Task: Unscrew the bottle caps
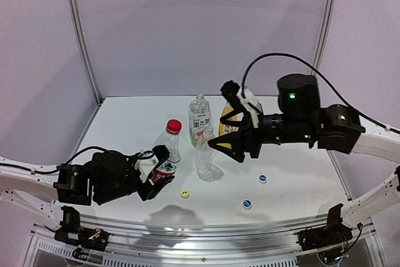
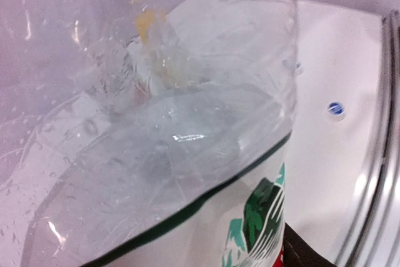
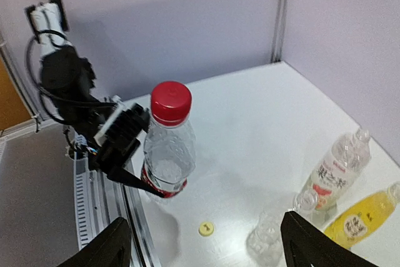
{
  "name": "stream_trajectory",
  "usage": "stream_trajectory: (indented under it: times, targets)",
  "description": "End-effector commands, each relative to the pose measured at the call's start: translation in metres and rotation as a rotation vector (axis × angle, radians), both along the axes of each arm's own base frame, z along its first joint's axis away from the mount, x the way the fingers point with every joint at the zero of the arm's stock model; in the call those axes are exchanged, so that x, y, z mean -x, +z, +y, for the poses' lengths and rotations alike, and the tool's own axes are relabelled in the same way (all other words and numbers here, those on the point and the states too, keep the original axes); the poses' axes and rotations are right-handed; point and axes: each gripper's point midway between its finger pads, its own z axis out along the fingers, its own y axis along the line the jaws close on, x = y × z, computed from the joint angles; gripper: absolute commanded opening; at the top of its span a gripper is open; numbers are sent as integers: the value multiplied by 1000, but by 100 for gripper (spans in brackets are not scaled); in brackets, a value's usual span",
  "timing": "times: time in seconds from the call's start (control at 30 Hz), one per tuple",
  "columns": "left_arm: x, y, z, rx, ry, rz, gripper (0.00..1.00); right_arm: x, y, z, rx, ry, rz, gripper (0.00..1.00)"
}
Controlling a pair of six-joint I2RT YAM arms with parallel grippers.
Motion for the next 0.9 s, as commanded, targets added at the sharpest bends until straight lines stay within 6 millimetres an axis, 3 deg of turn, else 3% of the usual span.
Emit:
stream_trajectory:
  times: [0.0, 0.13, 0.33, 0.6, 0.87]
  targets:
    - [-27, -13, 21, -292, 204, -139, 0, -20, -71, 2, 311, -76, 82, 77]
    - [-37, -30, 25, -595, 323, -289, 0, -14, -90, 19, 311, -34, 180, 74]
    - [-40, -69, 13, -847, 348, -382, 0, -6, -85, 14, 240, -23, 306, 71]
    - [-32, -71, 5, -829, 311, -398, 0, -15, -100, -10, 216, -94, 437, 67]
    - [-23, -67, -3, -808, 272, -431, 0, -16, -119, -3, 204, -26, 598, 52]
